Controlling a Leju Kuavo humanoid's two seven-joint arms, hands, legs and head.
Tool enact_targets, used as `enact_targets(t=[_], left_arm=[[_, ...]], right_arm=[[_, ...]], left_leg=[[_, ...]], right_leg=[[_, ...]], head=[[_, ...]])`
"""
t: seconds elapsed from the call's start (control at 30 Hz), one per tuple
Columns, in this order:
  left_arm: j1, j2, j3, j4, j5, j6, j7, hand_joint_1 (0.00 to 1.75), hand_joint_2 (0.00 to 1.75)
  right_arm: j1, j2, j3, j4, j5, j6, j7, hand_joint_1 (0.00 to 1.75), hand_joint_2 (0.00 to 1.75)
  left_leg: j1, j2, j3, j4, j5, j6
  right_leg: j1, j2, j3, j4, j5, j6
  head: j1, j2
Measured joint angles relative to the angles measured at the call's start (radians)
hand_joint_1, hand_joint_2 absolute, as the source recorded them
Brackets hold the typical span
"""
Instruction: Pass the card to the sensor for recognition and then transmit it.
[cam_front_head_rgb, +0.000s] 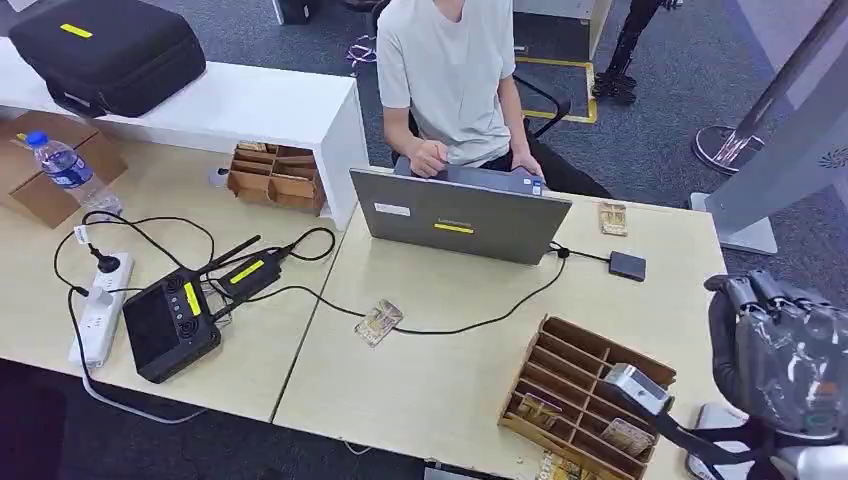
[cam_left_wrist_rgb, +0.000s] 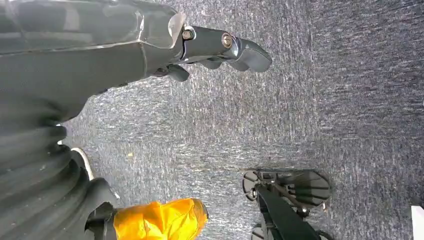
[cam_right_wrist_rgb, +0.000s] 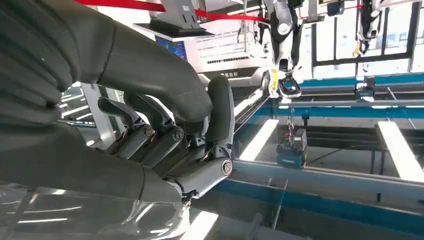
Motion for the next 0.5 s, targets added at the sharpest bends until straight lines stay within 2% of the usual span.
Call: enact_targets(t=[0.1,0.13,0.5], left_arm=[[0.000,0.000,0.000,0.000,0.000,0.000,0.000,0.00,1.75],[0.000,0.000,0.000,0.000,0.000,0.001,0.000,0.00,1.75],[0.000,0.000,0.006,0.000,-0.004,-0.002,-0.003,0.00,1.75]], right_arm=[[0.001,0.000,0.000,0.000,0.000,0.000,0.000,1.75,1.75],[0.007,0.000,0.000,-0.002,0.001,0.000,0.002,0.00,1.75],[0.037,-0.002,0.005,-0.002,0.008,0.010,0.005,0.00,1.75]], left_leg=[[0.000,0.000,0.000,0.000,0.000,0.000],[0.000,0.000,0.000,0.000,0.000,0.000],[0.000,0.000,0.000,0.000,0.000,0.000]], right_leg=[[0.000,0.000,0.000,0.000,0.000,0.000],[0.000,0.000,0.000,0.000,0.000,0.000],[0.000,0.000,0.000,0.000,0.000,0.000]], head=[[0.000,0.000],[0.000,0.000],[0.000,0.000]])
